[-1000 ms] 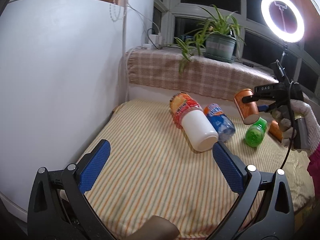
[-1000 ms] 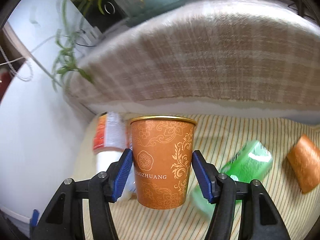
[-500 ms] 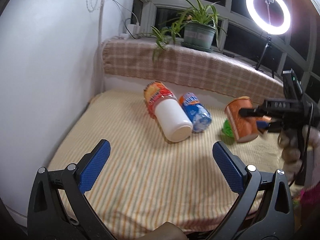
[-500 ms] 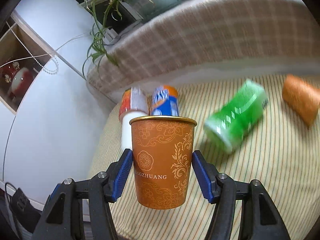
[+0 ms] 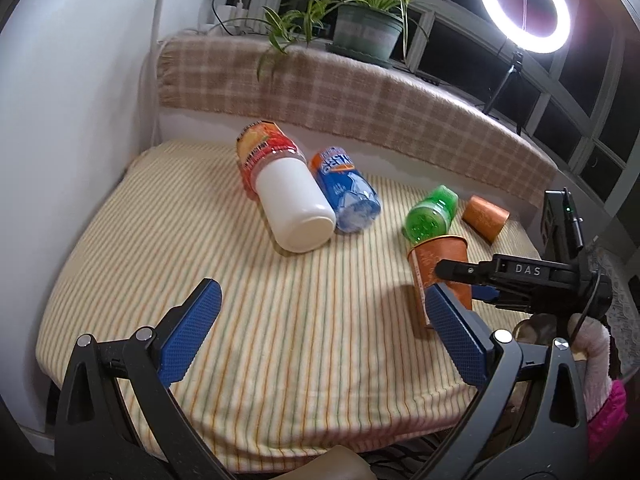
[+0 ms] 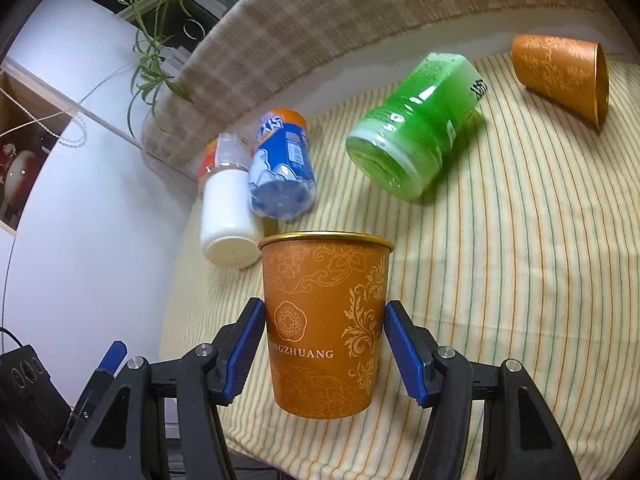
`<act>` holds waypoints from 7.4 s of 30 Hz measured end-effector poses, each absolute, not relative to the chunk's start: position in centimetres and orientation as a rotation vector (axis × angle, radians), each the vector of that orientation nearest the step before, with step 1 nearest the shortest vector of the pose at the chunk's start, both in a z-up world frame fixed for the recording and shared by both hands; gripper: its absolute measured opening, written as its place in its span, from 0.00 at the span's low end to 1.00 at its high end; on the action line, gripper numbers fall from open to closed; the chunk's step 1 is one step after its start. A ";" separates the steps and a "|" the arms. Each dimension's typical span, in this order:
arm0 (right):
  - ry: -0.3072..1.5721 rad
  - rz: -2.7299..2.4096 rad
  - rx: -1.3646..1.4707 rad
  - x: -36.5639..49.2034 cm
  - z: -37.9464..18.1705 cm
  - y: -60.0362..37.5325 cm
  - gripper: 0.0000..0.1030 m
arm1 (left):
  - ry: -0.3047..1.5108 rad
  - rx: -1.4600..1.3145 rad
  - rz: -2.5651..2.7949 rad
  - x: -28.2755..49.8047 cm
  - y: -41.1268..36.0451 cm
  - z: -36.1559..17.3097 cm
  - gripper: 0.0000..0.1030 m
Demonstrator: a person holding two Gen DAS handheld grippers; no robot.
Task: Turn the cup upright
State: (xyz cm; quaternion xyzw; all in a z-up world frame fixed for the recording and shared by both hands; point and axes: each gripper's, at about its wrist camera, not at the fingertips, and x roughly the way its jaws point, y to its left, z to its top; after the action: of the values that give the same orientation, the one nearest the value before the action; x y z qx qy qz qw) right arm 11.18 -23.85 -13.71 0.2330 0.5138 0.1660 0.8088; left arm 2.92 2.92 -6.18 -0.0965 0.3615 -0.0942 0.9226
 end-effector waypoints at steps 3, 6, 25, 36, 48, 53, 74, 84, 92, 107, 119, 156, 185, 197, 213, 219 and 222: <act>1.101 0.348 0.479 11.2 -13.9 -23.8 0.62 | 0.754 -0.195 -0.205 3.1 2.6 -6.4 1.00; 1.103 0.348 0.464 11.1 -14.0 -23.8 0.63 | 0.768 -0.201 -0.216 3.3 2.4 -6.6 1.00; 0.998 0.277 0.373 9.0 -11.6 -25.7 0.77 | 0.851 -0.208 -0.353 6.7 -0.3 -7.0 1.00; 0.859 0.096 0.225 3.9 -9.2 -28.9 0.79 | 0.989 -0.219 -0.518 10.5 -4.2 -8.4 1.00; 0.833 0.016 0.263 1.6 -9.3 -31.3 0.79 | 1.174 -0.283 -0.630 16.3 -7.6 -11.0 0.92; 0.831 0.007 0.269 1.4 -9.4 -31.6 0.79 | 1.197 -0.288 -0.637 17.2 -8.3 -11.6 0.92; 0.830 -0.034 0.301 0.9 -9.9 -32.6 0.79 | 1.279 -0.256 -0.636 19.1 -11.0 -13.8 0.74; 0.828 -0.045 0.303 1.0 -10.0 -32.7 0.79 | 1.274 -0.239 -0.623 19.1 -11.1 -14.1 0.67; 0.832 -0.046 0.295 1.1 -10.0 -32.5 0.79 | 1.192 -0.194 -0.596 17.9 -10.8 -12.5 0.67; 0.831 -0.044 0.293 1.1 -10.0 -31.9 0.79 | 0.968 -0.064 -0.523 13.9 -10.7 -9.5 0.66; 0.820 -0.054 0.288 0.8 -9.9 -32.2 0.79 | 0.807 0.104 -0.472 11.4 -12.5 -9.2 0.66; 0.754 -0.024 0.197 0.3 -8.2 -29.8 0.81 | 0.831 0.043 -0.502 6.6 -8.1 -8.7 0.79; 0.527 -0.072 0.003 -2.1 -4.6 -26.0 1.00 | 0.436 0.025 -0.185 -0.2 -4.0 -1.9 1.00; 0.539 -0.075 0.008 -2.1 -4.8 -26.1 1.00 | 0.442 0.021 -0.170 -0.4 -3.7 -2.0 1.00; 0.546 -0.076 0.012 -2.0 -4.8 -26.2 1.00 | 0.441 0.021 -0.168 -0.2 -3.7 -1.9 1.00; 0.556 -0.071 0.013 -1.7 -5.1 -26.2 1.00 | 0.441 0.023 -0.167 -0.3 -3.7 -1.9 1.00; 0.558 -0.072 0.012 -1.6 -5.1 -26.2 1.00 | 0.441 0.026 -0.168 -0.3 -3.7 -1.9 1.00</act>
State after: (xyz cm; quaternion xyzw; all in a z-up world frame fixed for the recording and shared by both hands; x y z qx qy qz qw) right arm -1.56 -26.15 -5.09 0.0057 0.2754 -0.0354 0.9607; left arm -0.27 -3.74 -1.88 0.0127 0.2186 -0.0831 0.9722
